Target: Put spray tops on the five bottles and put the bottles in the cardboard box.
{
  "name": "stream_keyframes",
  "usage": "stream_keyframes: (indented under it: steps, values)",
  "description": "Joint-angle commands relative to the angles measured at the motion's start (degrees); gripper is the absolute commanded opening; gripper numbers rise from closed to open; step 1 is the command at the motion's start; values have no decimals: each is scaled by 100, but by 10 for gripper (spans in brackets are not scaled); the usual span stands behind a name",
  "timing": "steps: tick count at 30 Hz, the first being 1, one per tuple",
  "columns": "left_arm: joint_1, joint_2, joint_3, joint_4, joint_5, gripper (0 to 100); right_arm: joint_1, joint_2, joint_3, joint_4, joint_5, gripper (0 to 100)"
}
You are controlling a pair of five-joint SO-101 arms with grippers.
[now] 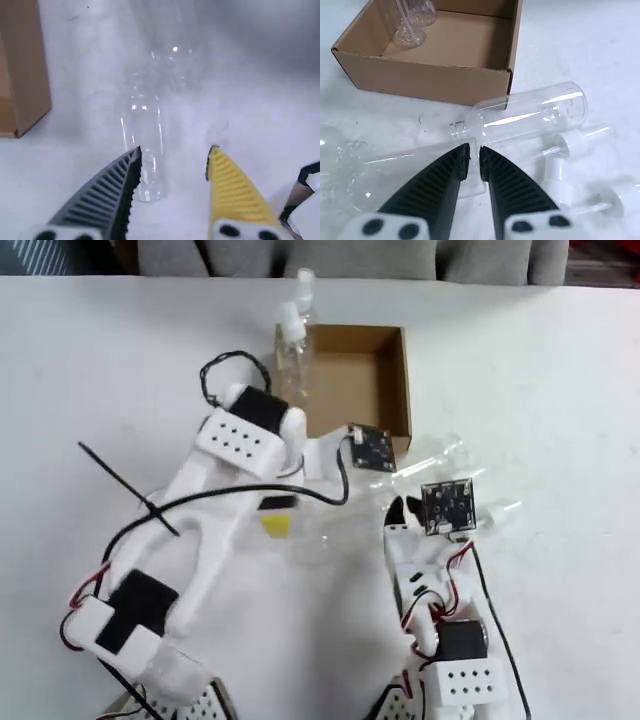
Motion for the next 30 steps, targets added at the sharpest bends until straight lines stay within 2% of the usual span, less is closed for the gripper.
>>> stream_keyframes:
  steps: [1, 4, 19, 27, 30]
  values:
    - [57, 242, -26, -501, -35, 212, 75, -40, 70, 101, 387, 15]
    - [66, 549, -26, -677, 132, 212, 75, -40, 70, 101, 703, 15]
    - [-356, 927, 229, -1310, 149, 212, 75, -40, 70, 101, 721, 15]
    - [-356, 892, 1020, -2286, 202, 212, 75, -40, 70, 110, 738, 15]
    - [-347, 927, 1152, -2418, 202, 212, 75, -40, 70, 180, 756, 15]
